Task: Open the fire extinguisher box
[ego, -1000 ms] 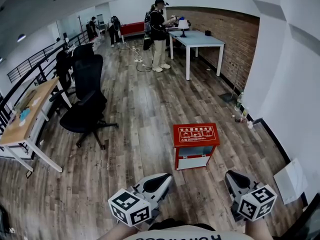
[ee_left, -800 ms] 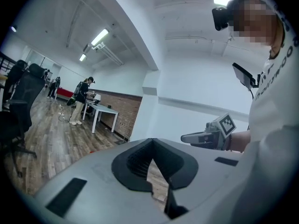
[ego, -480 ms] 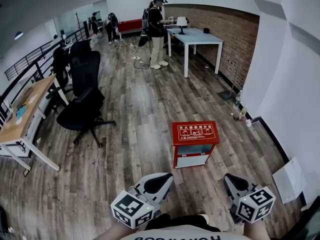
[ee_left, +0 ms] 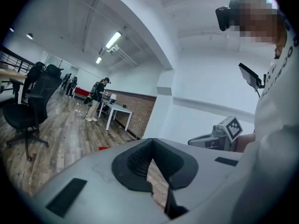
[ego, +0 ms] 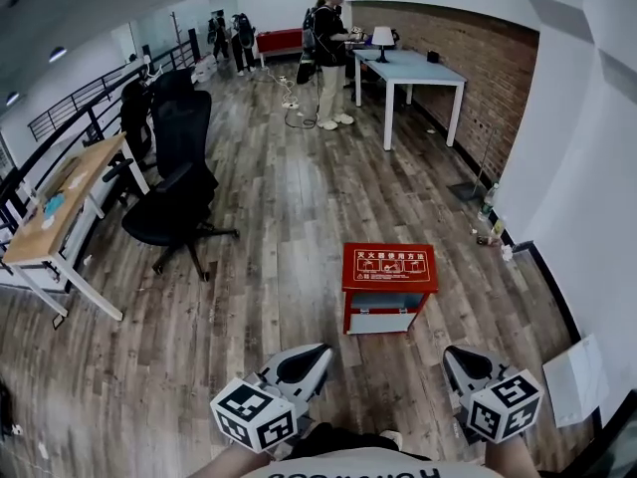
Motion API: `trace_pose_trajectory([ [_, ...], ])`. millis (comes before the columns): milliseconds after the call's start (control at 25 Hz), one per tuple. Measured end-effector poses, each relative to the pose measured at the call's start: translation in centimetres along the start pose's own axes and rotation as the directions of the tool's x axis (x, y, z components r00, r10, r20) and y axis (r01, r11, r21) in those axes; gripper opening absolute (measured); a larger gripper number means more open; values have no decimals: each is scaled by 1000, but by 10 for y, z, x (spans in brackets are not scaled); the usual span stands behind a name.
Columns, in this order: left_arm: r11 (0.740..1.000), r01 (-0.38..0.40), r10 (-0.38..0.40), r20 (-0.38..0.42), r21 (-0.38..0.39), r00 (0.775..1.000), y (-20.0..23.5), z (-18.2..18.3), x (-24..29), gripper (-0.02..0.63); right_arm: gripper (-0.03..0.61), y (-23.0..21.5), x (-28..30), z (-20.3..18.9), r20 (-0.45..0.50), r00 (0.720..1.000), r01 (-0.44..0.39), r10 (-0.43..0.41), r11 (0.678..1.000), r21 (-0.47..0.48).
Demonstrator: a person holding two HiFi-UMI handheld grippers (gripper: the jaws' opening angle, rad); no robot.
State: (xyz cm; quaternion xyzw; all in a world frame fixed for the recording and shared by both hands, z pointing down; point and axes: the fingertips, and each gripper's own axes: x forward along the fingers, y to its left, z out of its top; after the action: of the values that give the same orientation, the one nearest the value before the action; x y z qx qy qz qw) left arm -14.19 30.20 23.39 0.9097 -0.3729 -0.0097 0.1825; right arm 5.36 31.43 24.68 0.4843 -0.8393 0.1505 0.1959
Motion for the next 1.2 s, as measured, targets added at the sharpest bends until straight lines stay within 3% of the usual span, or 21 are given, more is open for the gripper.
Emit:
trace_pose_trajectory([
  [680, 997, -70, 70, 4, -34, 998, -53, -29, 91, 6, 11, -110, -13, -24, -59, 995, -79, 78, 996, -30],
  [1200, 997, -65, 63, -57, -39, 996, -53, -35, 118, 6, 11, -128, -8, -35, -69, 992, -101, 103, 995, 20],
])
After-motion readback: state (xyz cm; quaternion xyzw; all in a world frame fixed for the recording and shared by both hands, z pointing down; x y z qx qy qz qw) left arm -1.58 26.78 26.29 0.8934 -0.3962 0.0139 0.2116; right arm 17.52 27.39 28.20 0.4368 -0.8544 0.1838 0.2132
